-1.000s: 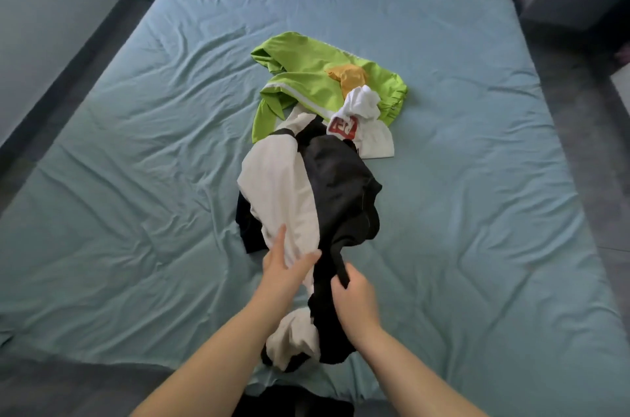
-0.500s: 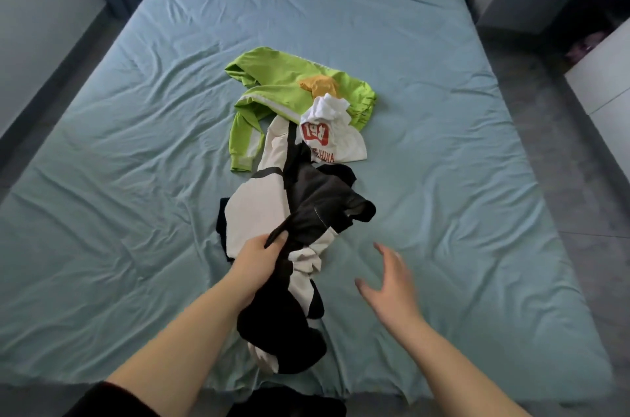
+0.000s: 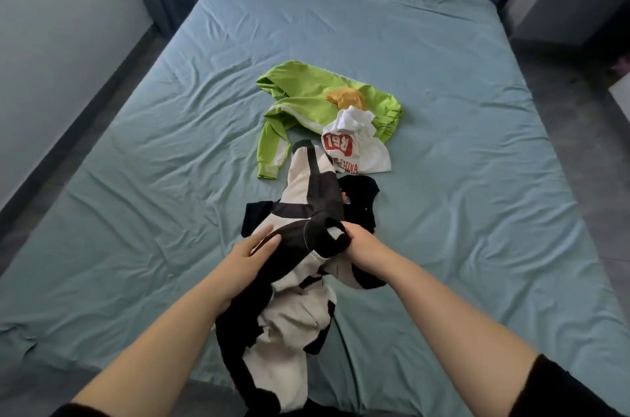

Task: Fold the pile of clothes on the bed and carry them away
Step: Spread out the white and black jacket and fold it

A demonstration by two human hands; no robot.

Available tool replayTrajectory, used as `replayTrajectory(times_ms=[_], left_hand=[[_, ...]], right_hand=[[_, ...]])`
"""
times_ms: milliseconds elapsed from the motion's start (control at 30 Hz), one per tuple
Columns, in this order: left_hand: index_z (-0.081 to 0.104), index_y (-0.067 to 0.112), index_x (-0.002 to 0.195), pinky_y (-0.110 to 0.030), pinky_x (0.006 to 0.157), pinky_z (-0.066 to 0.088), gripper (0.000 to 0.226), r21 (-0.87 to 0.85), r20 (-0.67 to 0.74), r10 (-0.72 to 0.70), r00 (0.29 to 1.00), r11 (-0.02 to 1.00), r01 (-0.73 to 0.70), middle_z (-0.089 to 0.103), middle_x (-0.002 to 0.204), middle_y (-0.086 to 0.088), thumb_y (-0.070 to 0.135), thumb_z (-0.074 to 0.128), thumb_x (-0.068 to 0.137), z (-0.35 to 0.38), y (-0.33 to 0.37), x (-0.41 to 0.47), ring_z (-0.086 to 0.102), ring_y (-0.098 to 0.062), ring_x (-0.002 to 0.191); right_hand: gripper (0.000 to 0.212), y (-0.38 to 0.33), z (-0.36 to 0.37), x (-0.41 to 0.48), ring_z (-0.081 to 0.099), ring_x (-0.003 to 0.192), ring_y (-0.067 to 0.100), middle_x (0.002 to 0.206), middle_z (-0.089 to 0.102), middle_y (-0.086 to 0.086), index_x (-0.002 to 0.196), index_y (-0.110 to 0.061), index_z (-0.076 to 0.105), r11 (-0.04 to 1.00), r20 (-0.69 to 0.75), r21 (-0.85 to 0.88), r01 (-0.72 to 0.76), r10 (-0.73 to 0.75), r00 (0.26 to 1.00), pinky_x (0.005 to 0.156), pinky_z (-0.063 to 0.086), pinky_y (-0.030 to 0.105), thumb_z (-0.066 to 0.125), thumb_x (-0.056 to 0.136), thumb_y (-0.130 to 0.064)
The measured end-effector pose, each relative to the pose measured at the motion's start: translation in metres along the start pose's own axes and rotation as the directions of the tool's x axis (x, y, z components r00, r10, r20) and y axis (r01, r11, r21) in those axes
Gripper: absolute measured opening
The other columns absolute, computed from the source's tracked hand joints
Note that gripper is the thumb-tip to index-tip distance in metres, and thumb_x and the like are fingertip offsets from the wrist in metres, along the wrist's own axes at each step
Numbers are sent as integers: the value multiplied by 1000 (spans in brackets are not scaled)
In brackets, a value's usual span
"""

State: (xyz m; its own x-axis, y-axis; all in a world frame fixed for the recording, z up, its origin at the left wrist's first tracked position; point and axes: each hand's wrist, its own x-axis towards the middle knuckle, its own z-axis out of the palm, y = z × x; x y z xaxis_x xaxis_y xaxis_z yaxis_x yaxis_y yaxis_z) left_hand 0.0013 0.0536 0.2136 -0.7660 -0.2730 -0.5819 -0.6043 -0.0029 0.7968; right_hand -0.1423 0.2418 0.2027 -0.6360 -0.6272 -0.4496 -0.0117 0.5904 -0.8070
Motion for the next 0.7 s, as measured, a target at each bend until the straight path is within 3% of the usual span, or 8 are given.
replayTrajectory(times_ms=[67, 133, 267, 367, 467, 533, 600, 700], left_hand=[[30, 50, 144, -26, 112, 27, 84, 80, 24, 70, 997, 994, -72, 33, 143, 23, 71, 64, 70, 7, 5, -4, 35, 1, 131], [24, 48, 146, -25, 111, 30, 103, 184, 157, 109, 982, 973, -138, 36, 142, 22, 68, 77, 60, 22, 9, -5, 36, 1, 131], [58, 36, 116, -34, 97, 50, 49, 190, 91, 121, 989, 972, -136, 69, 108, 10, 27, 81, 73, 39, 9, 1, 63, -7, 105], [67, 37, 101, -25, 83, 55, 25, 71, 119, 102, 988, 991, -111, 74, 98, 8, 20, 70, 84, 35, 6, 4, 68, -11, 99], [68, 42, 99, -15, 72, 53, 20, 32, 200, 83, 976, 995, -91, 74, 101, 10, 25, 70, 87, 33, 4, -1, 69, -4, 96], [67, 42, 101, -11, 71, 51, 19, 15, 213, 79, 974, 996, -84, 73, 103, 10, 30, 71, 86, 32, 4, -4, 68, -2, 96], [67, 41, 103, -10, 71, 49, 19, 19, 205, 83, 975, 996, -89, 73, 103, 11, 33, 71, 86, 31, 4, -5, 66, 1, 97], [68, 43, 96, -7, 69, 47, 16, 11, 210, 67, 975, 997, -71, 73, 98, 13, 31, 72, 86, 29, 5, -7, 66, 4, 94]], right_hand=[[17, -4, 6, 1, 57, 89, 17, 95, 66, 7, 87, -8, 63, 994, 10, -103, -23, 24, 1000, 82, 47, 34, 47, 90, -10], [16, -9, 11, 1, 53, 80, 19, 84, 61, 11, 81, -3, 59, 986, 41, -147, -80, 87, 995, 72, 44, 34, 47, 88, -11], [22, -18, 2, -13, 48, 69, 16, 72, 53, 4, 71, -19, 55, 988, 214, -4, -157, 154, 965, 66, 39, 32, 63, 78, -38], [34, -12, -26, -20, 61, 79, 6, 83, 67, -7, 85, -25, 69, 973, 306, 88, -214, 178, 935, 75, 45, 22, 64, 79, -58], [29, 21, -56, -25, 66, 93, 8, 93, 74, -3, 119, -21, 65, 939, 109, 238, -248, 228, 968, 82, 47, 22, 47, 96, -20], [50, 53, -69, -31, 61, 107, 18, 109, 69, 4, 135, -16, 52, 957, -102, -118, -265, 254, 962, 94, 46, 29, 45, 89, 0], [73, 79, -65, -35, 45, 131, 21, 145, 46, 7, 148, -25, 32, 797, -31, -559, -227, 254, 967, 105, 39, 32, 57, 82, -6], [98, 80, -34, -27, 25, 143, 19, 156, 23, -2, 150, -27, 22, 763, 56, -637, -108, 186, 981, 113, 29, 35, 77, 71, -41]])
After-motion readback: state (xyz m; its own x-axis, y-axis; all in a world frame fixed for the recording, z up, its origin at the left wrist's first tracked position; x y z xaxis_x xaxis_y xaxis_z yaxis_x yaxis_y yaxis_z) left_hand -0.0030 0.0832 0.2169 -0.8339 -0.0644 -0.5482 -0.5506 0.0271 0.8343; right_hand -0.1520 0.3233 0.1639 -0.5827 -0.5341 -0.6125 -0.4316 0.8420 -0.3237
